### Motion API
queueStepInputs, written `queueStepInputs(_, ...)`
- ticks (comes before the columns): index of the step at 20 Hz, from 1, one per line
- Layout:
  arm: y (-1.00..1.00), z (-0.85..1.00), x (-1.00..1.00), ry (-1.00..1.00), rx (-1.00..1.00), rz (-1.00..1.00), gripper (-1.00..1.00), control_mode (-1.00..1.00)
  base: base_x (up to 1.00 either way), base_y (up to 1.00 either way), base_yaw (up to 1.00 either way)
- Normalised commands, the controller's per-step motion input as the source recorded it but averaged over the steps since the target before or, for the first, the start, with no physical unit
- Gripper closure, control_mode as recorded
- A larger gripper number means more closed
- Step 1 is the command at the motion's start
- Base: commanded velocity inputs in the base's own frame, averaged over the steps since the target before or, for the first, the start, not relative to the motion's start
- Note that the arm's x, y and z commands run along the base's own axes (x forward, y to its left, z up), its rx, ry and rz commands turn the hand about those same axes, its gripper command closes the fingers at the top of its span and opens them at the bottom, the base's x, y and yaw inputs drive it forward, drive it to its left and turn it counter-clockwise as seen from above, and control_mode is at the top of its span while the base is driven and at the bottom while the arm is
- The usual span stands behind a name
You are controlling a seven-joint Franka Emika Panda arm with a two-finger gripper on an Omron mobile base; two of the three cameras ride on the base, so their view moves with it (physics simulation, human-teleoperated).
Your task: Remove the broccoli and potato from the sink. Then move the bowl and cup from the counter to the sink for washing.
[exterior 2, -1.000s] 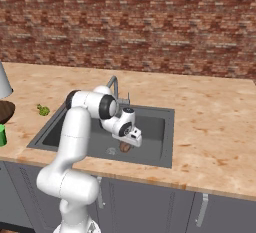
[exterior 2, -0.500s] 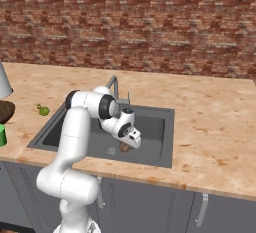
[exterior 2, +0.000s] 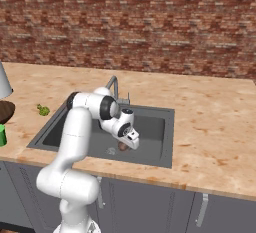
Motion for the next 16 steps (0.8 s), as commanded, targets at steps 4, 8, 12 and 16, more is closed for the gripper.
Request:
queueStepInputs(4, 0.06, -0.20, 0.00, 0.06, 0.05, -0.06, -1.00, -1.00, 0.00, 0.00, 0.00)
queueStepInputs(8, 0.05, -0.20, 0.00, 0.05, 0.06, -0.07, -1.00, -1.00, 0.00, 0.00, 0.00)
queueStepInputs(12, 0.04, -0.21, 0.00, 0.07, 0.06, -0.08, -1.00, -1.00, 0.00, 0.00, 0.00)
queueStepInputs(16, 0.11, -0.23, -0.02, 0.08, 0.06, -0.09, -1.00, -1.00, 0.00, 0.00, 0.00)
